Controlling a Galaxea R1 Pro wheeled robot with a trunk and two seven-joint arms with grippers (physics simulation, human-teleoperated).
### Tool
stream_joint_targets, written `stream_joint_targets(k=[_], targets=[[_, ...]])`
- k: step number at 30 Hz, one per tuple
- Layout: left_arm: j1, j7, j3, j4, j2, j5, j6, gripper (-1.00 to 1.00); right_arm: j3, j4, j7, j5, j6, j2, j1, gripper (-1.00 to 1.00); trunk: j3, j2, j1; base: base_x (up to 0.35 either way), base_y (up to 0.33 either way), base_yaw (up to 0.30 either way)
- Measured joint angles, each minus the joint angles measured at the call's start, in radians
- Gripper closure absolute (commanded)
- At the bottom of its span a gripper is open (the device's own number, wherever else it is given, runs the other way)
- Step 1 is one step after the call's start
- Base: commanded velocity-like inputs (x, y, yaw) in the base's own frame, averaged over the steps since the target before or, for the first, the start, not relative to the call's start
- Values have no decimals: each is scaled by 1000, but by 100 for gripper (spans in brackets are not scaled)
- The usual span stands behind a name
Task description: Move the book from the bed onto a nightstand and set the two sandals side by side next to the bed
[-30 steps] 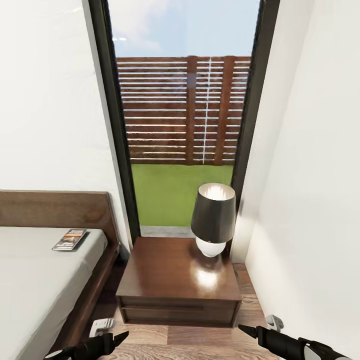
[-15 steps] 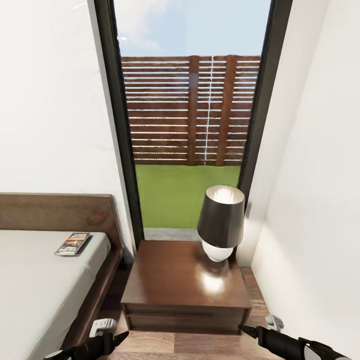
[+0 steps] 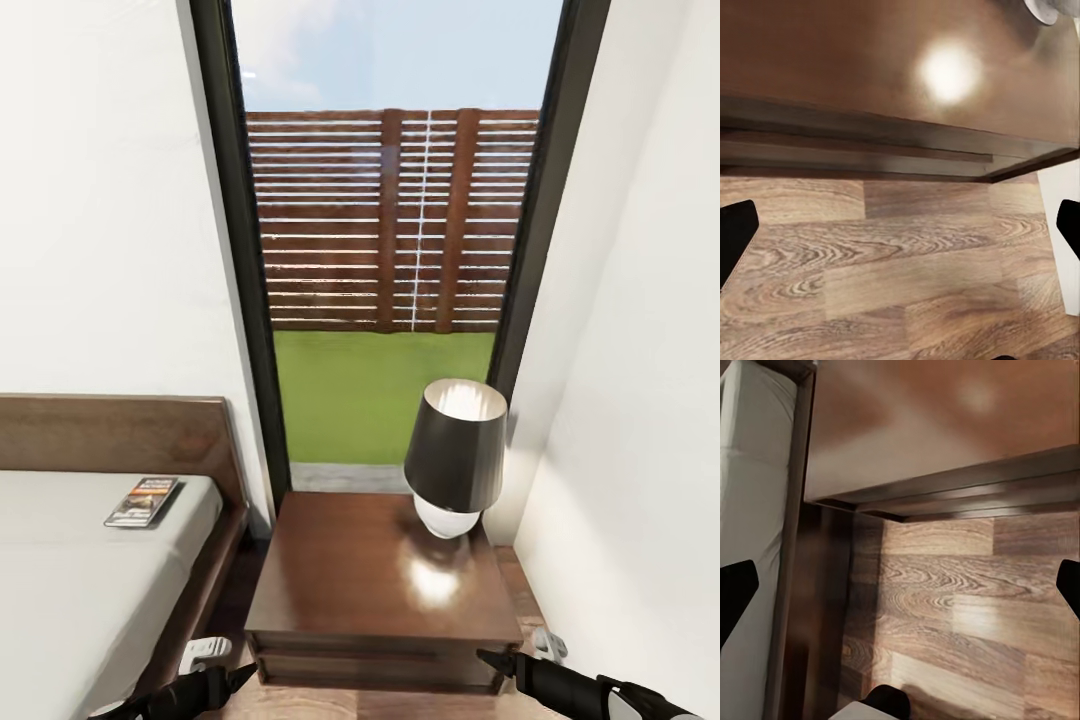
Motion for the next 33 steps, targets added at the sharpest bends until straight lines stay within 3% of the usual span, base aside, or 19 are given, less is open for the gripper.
stream_joint_targets(k=[8, 18, 27, 33], targets=[[0, 0, 0, 0, -1, 0, 0, -100, 0, 0, 0, 0, 0, 0, 0, -100, 0, 0, 0, 259, 0, 0], [0, 0, 0, 0, 0, 0, 0, -100, 0, 0, 0, 0, 0, 0, 0, -100, 0, 0, 0, 54, 0, 0], [0, 0, 0, 0, 0, 0, 0, -100, 0, 0, 0, 0, 0, 0, 0, -100, 0, 0, 0, 268, 0, 0], [0, 0, 0, 0, 0, 0, 0, -100, -1, 0, 0, 0, 0, 0, 0, -100, 0, 0, 0, 77, 0, 0]])
